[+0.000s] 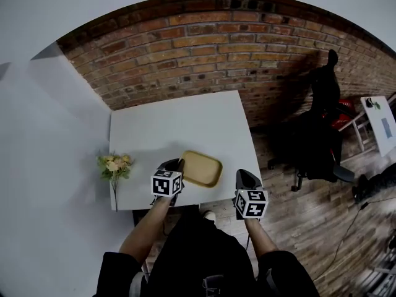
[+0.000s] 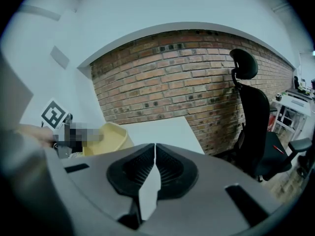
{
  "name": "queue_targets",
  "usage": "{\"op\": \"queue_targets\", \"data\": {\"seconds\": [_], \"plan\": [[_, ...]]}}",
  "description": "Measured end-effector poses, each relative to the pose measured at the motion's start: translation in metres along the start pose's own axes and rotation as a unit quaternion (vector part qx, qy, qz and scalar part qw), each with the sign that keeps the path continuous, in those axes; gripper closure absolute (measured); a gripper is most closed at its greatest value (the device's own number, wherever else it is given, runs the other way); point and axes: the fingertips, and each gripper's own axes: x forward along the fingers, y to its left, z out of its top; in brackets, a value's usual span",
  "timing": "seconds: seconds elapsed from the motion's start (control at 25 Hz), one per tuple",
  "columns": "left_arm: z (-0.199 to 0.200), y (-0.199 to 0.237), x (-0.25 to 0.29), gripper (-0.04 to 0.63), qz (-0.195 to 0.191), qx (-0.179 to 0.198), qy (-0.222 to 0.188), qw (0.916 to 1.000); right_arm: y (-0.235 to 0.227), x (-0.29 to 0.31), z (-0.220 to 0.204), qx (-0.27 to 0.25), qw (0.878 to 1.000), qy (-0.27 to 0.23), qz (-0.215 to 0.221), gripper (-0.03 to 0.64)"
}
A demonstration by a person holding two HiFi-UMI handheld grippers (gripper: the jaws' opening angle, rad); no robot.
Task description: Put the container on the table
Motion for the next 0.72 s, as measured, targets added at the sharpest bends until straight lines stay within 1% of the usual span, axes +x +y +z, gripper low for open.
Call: {"op": "queue_targets", "data": {"seconds": [0.2,0.44,0.72], "plan": [[0.023,-0.004,0.035,0.572,-0.03,0.031,0.012,0.999,-0.02,0.007,0.007,0.013,0.999,0.001,-0.029,0.591],[0.051,-0.01,0.083,0.572,-0.065,0.065,0.03,0.9953,-0.042,0.024,0.017,0.03,0.998,0.004,-0.059,0.591],[0.067,-0.022,0.134,0.572,-0.116,0.105,0.056,0.9861,-0.06,0.027,0.013,0.057,0.992,0.013,-0.109,0.591]]}}
